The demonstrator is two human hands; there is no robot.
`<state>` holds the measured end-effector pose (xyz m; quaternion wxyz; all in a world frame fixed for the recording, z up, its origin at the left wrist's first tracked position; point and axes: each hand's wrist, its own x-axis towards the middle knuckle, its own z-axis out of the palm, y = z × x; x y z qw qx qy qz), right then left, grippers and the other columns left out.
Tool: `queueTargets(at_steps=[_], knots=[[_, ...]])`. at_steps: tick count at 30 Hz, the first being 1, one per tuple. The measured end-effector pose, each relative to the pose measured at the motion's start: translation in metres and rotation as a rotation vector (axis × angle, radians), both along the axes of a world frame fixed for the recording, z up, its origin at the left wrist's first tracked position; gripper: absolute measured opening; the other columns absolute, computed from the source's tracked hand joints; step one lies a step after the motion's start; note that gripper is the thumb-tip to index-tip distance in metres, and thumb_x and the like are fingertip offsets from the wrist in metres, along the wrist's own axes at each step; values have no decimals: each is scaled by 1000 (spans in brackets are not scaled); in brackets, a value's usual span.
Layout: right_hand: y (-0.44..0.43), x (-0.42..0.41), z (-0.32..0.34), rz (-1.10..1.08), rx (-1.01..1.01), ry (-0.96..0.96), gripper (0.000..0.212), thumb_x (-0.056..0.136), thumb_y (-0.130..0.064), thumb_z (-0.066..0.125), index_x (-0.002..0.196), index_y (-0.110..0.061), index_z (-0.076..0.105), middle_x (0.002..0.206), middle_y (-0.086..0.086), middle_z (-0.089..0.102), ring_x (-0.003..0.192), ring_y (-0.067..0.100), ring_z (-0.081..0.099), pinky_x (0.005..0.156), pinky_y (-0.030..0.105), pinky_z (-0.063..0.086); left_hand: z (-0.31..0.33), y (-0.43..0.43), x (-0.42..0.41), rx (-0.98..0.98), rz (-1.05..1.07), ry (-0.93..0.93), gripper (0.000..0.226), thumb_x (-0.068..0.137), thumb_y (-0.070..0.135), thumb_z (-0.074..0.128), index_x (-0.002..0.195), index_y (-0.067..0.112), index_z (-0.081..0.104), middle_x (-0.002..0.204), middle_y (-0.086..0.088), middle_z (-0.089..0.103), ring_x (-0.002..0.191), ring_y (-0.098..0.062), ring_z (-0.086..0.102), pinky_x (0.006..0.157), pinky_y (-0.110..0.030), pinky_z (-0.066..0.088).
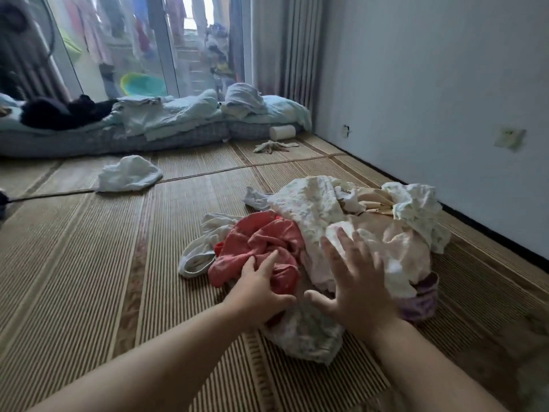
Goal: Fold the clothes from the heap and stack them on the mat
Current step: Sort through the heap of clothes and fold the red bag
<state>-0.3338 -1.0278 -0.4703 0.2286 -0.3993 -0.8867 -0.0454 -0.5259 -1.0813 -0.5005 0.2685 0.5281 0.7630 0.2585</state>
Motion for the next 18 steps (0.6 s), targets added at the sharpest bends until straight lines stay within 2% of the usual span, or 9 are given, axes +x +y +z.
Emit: queueTargets(at_steps=[2, 4, 5, 7, 8, 10, 12, 15, 18], knots=[[-25, -21, -15, 5, 82, -19, 98, 57, -64, 77, 139, -22, 44, 141, 22, 46, 128, 47, 43, 94, 72, 35, -5, -30, -20, 11, -23, 45, 100, 68, 52, 76, 146, 52, 13, 160, -2, -3, 146, -26, 14, 115, -35, 25], [-39, -45, -27, -24, 21, -135, 93, 56, -68, 74, 136, -24, 51, 143, 18, 45, 127, 45, 45, 94, 71, 33, -13, -60, -43, -9, -28, 132, 98, 71, 52, 75, 148, 47, 14, 161, -2, -4, 147, -24, 11, 118, -37, 20], [-41, -57, -31, -53, -40, -194, 92, 63, -71, 67, 141, -28, 43, 151, 15, 34, 134, 41, 36, 99, 69, 27, -18, -73, -53, -35, -25, 195, 98, 72, 54, 74, 149, 46, 13, 161, -3, -5, 147, -24, 8, 118, -37, 18], [-40, -80, -39, -99, -194, -248, 89, 76, -70, 53, 150, -34, 17, 159, 6, 8, 143, 30, 13, 109, 60, 14, -29, -101, -73, -106, -7, 303, 96, 75, 58, 69, 149, 47, 9, 161, -1, -6, 148, -23, 3, 118, -42, 16], [-36, -90, -43, -138, -248, -241, 87, 80, -66, 52, 150, -35, 11, 159, 4, 9, 142, 27, 14, 110, 56, 14, -34, -114, -82, -147, 1, 335, 94, 76, 59, 67, 148, 48, 8, 161, 0, -7, 148, -23, 1, 118, -45, 15], [-25, -103, -40, -253, -273, -214, 79, 85, -53, 54, 150, -33, 16, 148, 4, 32, 133, 25, 31, 106, 48, 26, -42, -135, -99, -227, 4, 345, 90, 79, 59, 64, 148, 47, 8, 161, 0, -6, 148, -23, -2, 118, -47, 13], [-16, -109, -31, -337, -279, -202, 55, 88, -37, 51, 142, -32, 38, 132, 4, 51, 122, 26, 44, 100, 43, 33, -45, -154, -117, -300, -14, 323, 85, 82, 58, 61, 149, 44, 12, 162, 0, -2, 148, -22, -4, 119, -46, 11], [-10, -112, -17, -329, -344, -98, 31, 87, -29, 47, 112, -33, 66, 113, 3, 62, 111, 27, 53, 97, 42, 40, -48, -170, -134, -344, -91, 343, 78, 84, 61, 55, 149, 43, 16, 162, 4, 0, 148, -20, -6, 119, -45, 7], [-17, -114, 10, -223, -444, 69, 21, 84, -30, 52, 91, -31, 72, 96, 1, 69, 95, 26, 60, 83, 34, 46, -42, -177, -137, -395, -135, 307, 78, 84, 60, 57, 148, 45, 15, 161, 7, -3, 148, -19, -6, 119, -45, 7]])
